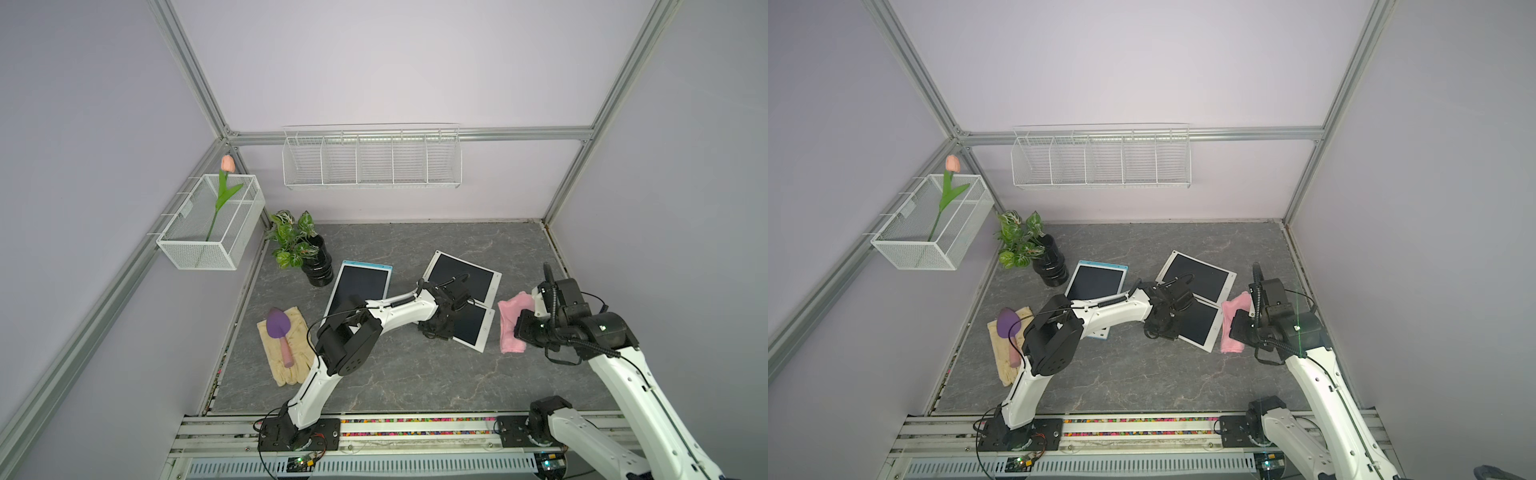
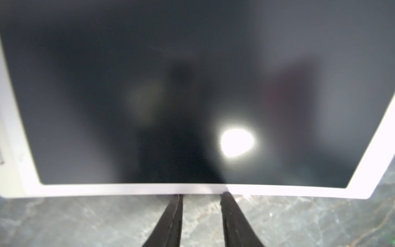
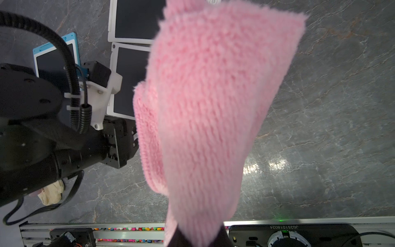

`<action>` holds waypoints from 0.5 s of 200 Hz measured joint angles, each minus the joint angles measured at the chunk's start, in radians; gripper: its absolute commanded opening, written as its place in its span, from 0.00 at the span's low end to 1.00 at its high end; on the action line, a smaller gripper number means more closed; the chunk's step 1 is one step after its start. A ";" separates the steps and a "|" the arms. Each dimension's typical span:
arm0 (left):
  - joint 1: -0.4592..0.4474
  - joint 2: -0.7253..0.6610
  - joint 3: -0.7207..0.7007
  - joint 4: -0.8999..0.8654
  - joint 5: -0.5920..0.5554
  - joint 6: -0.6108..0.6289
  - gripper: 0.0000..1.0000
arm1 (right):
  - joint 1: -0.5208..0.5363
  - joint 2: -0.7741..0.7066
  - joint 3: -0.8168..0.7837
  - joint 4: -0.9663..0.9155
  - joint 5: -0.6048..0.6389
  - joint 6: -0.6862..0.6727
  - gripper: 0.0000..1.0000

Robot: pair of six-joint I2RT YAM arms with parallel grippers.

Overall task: Wipe the drawing tablet
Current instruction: Adjust the drawing tablet at the center of the board.

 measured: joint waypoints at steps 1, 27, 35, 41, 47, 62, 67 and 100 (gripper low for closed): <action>0.001 0.001 0.002 -0.001 0.000 0.001 0.34 | 0.000 0.000 0.000 0.000 0.000 0.000 0.07; 0.021 0.027 0.046 -0.011 0.005 0.024 0.34 | 0.000 -0.005 0.000 0.000 0.003 0.005 0.07; 0.024 0.032 0.055 -0.016 0.007 0.031 0.34 | 0.000 -0.006 -0.001 0.000 0.003 0.008 0.07; 0.024 0.035 0.061 -0.019 0.008 0.034 0.34 | 0.000 -0.008 -0.001 0.000 0.003 0.010 0.07; 0.024 0.036 0.064 -0.021 0.009 0.037 0.34 | 0.000 -0.010 -0.002 0.000 0.003 0.011 0.07; 0.026 0.035 0.065 -0.023 0.008 0.038 0.35 | 0.000 -0.012 -0.003 0.000 0.003 0.015 0.07; 0.027 0.031 0.063 -0.024 0.008 0.037 0.36 | 0.000 -0.013 -0.005 0.000 0.003 0.016 0.07; 0.074 -0.116 -0.063 -0.042 -0.005 0.037 0.40 | 0.019 -0.014 -0.009 0.002 0.004 0.018 0.07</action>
